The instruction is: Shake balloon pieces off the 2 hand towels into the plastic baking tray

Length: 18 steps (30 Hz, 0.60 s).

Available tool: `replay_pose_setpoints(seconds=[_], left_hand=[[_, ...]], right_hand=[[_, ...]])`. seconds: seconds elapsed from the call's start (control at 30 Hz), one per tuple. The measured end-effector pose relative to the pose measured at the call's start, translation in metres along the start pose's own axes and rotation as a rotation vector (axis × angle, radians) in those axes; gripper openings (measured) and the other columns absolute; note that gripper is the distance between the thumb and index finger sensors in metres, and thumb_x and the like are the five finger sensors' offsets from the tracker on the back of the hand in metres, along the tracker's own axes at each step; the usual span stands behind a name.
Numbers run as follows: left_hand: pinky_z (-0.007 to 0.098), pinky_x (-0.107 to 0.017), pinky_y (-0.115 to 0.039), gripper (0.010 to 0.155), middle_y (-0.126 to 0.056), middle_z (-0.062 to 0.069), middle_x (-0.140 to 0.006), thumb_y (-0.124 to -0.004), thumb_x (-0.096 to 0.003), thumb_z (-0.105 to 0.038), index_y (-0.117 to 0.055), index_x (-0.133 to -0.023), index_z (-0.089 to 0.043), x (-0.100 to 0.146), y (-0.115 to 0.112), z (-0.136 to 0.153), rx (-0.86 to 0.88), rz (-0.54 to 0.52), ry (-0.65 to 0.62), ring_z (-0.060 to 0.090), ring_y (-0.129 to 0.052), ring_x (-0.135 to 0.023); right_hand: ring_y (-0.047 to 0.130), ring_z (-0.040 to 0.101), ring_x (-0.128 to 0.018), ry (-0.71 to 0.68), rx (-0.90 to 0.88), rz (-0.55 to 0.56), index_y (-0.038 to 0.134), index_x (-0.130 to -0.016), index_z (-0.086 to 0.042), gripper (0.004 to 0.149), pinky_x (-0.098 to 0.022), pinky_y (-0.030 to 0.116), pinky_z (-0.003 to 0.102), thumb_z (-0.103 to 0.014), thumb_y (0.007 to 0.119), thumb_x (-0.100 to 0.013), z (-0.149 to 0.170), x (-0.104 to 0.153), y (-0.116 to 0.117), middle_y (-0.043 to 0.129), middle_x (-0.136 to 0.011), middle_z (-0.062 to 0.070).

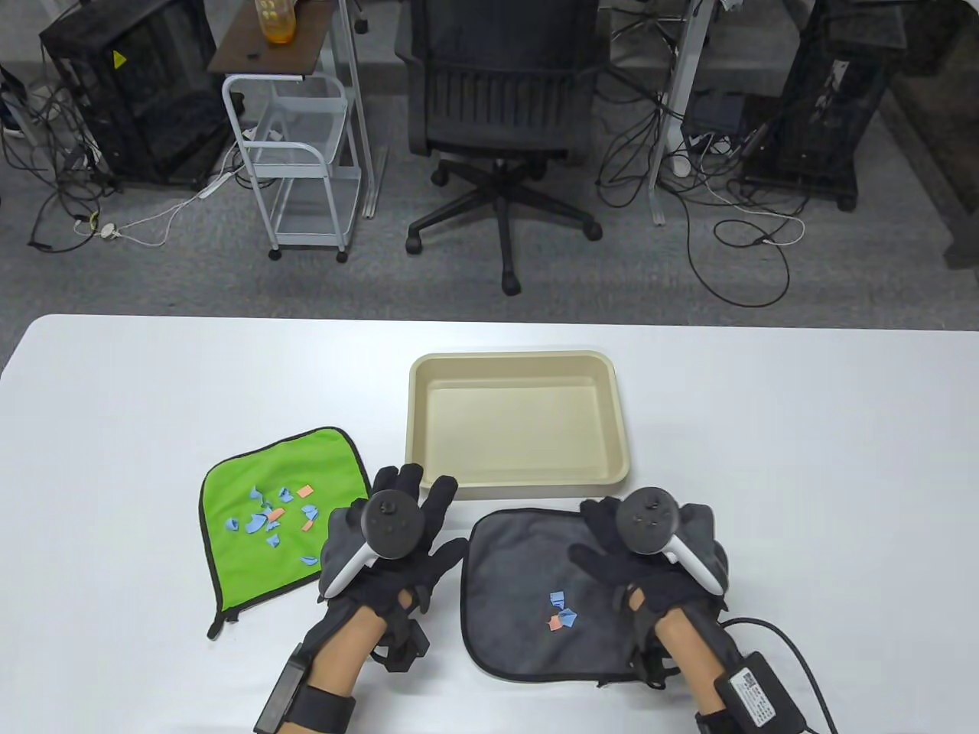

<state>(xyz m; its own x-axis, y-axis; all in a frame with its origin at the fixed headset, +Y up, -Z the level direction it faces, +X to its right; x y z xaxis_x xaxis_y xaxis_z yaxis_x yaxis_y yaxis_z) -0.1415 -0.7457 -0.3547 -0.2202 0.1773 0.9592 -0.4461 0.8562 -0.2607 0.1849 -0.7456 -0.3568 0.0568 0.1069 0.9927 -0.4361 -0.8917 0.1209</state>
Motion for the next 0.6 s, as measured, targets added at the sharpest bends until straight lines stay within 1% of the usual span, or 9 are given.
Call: replay_pose_setpoints(seconds=[0.03,0.07,0.13,0.17,0.23,0.27,0.43,0.57,0.6], left_hand=[[0.074,-0.07,-0.01,0.08,0.003,-0.001,-0.112,-0.062,-0.0365,-0.062,-0.017,-0.102,-0.048,0.0,-0.002,-0.001,-0.004,0.005,-0.001,0.033,0.011,-0.107],[0.074,-0.07,-0.01,0.081,0.003,-0.001,-0.112,-0.062,-0.0364,-0.062,-0.017,-0.102,-0.048,-0.001,-0.004,-0.001,-0.01,0.01,0.0,0.033,0.011,-0.107],[0.074,-0.07,-0.01,0.08,0.003,-0.001,-0.112,-0.062,-0.0364,-0.062,-0.017,-0.102,-0.049,-0.002,-0.008,-0.001,-0.018,0.024,0.001,0.033,0.011,-0.107],[0.074,-0.07,-0.01,0.081,0.003,-0.001,-0.112,-0.062,-0.0364,-0.062,-0.017,-0.102,-0.048,-0.003,-0.009,-0.001,-0.019,0.031,0.003,0.033,0.011,-0.107],[0.074,-0.07,-0.01,0.081,0.003,-0.001,-0.112,-0.062,-0.0364,-0.062,-0.017,-0.102,-0.048,-0.004,-0.01,0.0,-0.016,0.037,0.007,0.032,0.011,-0.107],[0.074,-0.07,-0.01,0.081,0.003,-0.001,-0.112,-0.062,-0.0364,-0.062,-0.017,-0.102,-0.048,-0.004,-0.01,0.0,-0.011,0.035,0.009,0.032,0.011,-0.107],[0.074,-0.07,-0.01,0.081,0.003,-0.001,-0.112,-0.062,-0.0363,-0.062,-0.017,-0.102,-0.048,-0.002,-0.006,0.001,0.002,0.022,0.013,0.032,0.011,-0.107],[0.074,-0.07,-0.01,0.08,0.003,-0.001,-0.112,-0.062,-0.0363,-0.062,-0.017,-0.102,-0.048,-0.003,-0.006,0.001,0.009,0.019,0.015,0.032,0.011,-0.107],[0.074,-0.07,-0.01,0.081,0.003,-0.001,-0.112,-0.062,-0.0363,-0.062,-0.017,-0.102,-0.048,-0.003,-0.006,0.001,0.009,0.02,0.016,0.032,0.011,-0.107]], right_hand=[[0.063,0.037,-0.097,0.015,0.007,0.038,0.058,-0.099,-0.031,0.07,-0.065,0.068,0.05,-0.061,0.07,-0.037,0.012,-0.003,0.0,0.06,-0.111,0.004],[0.065,0.035,-0.095,0.062,0.023,0.031,0.06,-0.098,-0.03,0.069,-0.064,0.069,0.048,-0.06,0.072,-0.037,0.027,-0.008,0.003,0.061,-0.109,0.003],[0.064,0.032,-0.093,0.118,0.058,0.015,0.06,-0.097,-0.032,0.068,-0.063,0.068,0.043,-0.059,0.074,-0.036,0.048,-0.015,0.013,0.057,-0.108,0.002],[0.063,0.032,-0.091,0.147,0.073,0.003,0.061,-0.096,-0.031,0.068,-0.063,0.067,0.043,-0.059,0.075,-0.036,0.056,-0.018,0.018,0.057,-0.108,0.003],[0.056,0.031,-0.089,0.178,0.1,-0.075,0.06,-0.097,-0.031,0.071,-0.063,0.062,0.042,-0.06,0.077,-0.034,0.063,-0.023,0.032,0.049,-0.109,0.005],[0.053,0.03,-0.088,0.195,0.11,-0.106,0.057,-0.098,-0.03,0.074,-0.063,0.059,0.041,-0.061,0.077,-0.034,0.064,-0.025,0.037,0.044,-0.109,0.005],[0.05,0.025,-0.083,0.211,0.184,-0.088,0.055,-0.098,-0.032,0.077,-0.06,0.055,0.038,-0.062,0.078,-0.031,0.055,-0.03,0.046,0.033,-0.108,0.003],[0.049,0.023,-0.081,0.198,0.216,-0.101,0.057,-0.097,-0.034,0.078,-0.059,0.054,0.038,-0.061,0.083,-0.029,0.046,-0.03,0.052,0.03,-0.107,0.003],[0.049,0.023,-0.081,0.196,0.235,-0.108,0.054,-0.098,-0.034,0.08,-0.059,0.054,0.039,-0.061,0.084,-0.029,0.045,-0.03,0.054,0.029,-0.107,0.003]])
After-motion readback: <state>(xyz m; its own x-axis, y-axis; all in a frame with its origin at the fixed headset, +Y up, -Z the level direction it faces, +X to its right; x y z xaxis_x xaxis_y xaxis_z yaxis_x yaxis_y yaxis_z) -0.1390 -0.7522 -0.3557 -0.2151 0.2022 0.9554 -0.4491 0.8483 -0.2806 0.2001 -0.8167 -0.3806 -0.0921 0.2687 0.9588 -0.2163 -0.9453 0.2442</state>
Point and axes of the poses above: the tracker on the back of each hand, its own z axis roughly to the little-finger side, its own x axis roughly from the fingertips to the wrist, y = z × x, the point moved 4 cm from there along -x, roughly from the wrist to the fingertips
